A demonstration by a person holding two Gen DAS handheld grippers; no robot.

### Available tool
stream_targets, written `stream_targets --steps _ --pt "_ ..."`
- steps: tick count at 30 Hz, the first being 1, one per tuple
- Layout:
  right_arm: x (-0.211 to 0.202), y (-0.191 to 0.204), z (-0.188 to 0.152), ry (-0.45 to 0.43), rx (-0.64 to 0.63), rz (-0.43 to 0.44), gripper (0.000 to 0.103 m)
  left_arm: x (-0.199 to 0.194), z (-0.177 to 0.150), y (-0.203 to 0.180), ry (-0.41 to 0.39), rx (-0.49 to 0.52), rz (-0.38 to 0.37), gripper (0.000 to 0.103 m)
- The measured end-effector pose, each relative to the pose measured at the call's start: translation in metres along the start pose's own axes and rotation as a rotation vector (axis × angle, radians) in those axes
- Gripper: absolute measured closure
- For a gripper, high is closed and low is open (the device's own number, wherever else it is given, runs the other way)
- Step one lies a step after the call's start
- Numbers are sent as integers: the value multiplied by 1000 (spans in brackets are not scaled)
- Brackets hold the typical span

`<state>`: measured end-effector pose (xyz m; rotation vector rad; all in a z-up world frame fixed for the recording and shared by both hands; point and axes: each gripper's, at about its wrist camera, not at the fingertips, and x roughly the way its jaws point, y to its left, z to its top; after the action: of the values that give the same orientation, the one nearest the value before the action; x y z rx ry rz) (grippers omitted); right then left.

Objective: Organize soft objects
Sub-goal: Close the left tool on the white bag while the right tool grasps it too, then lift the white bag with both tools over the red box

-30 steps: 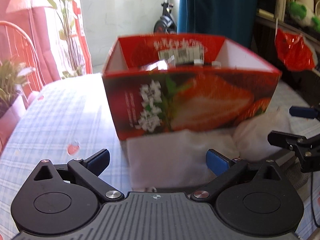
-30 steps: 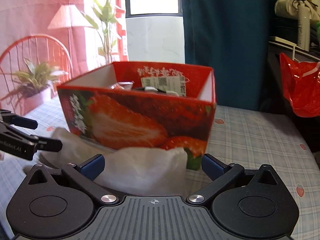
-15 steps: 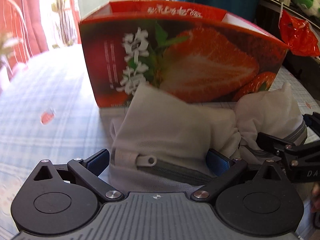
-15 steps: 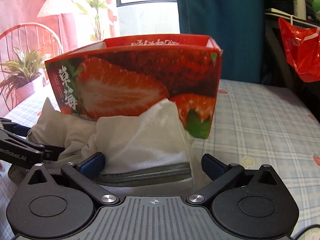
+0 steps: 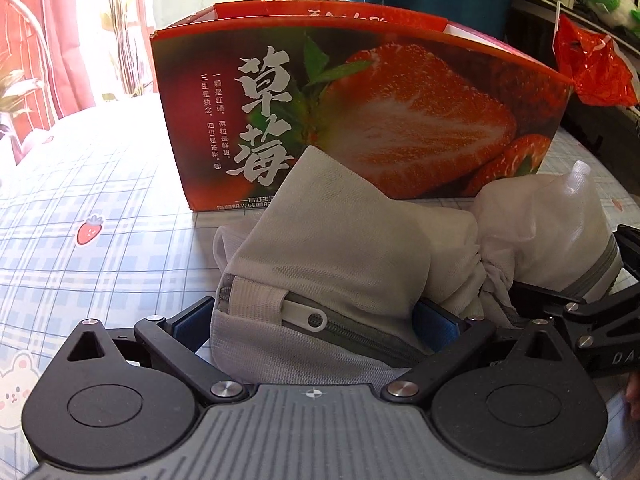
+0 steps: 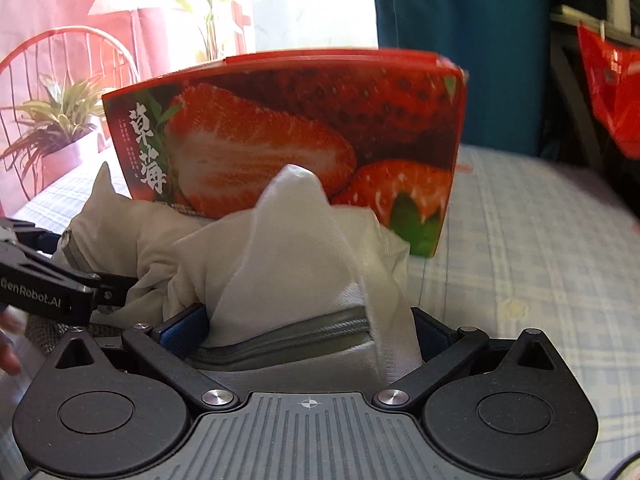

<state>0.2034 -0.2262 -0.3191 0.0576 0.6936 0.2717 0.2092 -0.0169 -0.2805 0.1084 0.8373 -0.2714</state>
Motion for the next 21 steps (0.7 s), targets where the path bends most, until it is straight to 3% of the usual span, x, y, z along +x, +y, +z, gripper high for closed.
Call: stream_targets --steps 7,9,12,14,17,21 --pt "-8 12 3 -9 -91 -33 2 -1 4 9 16 -28 -48 3" --pt "-13 13 5 -22 -103 -15 18 -5 4 12 3 -38 -80 13" --pt "-19 13 8 -19 -93 27 32 -8 6 13 -8 -59 -111 30" --pt "-21 12 11 -23 -84 46 41 -10 6 13 -19 -63 -126 48" --pt "-28 9 16 -34 -60 69 55 -16 7 12 -43 -59 -124 63" --pt "-39 6 23 -57 -37 104 67 -27 12 18 -81 -94 -131 71"
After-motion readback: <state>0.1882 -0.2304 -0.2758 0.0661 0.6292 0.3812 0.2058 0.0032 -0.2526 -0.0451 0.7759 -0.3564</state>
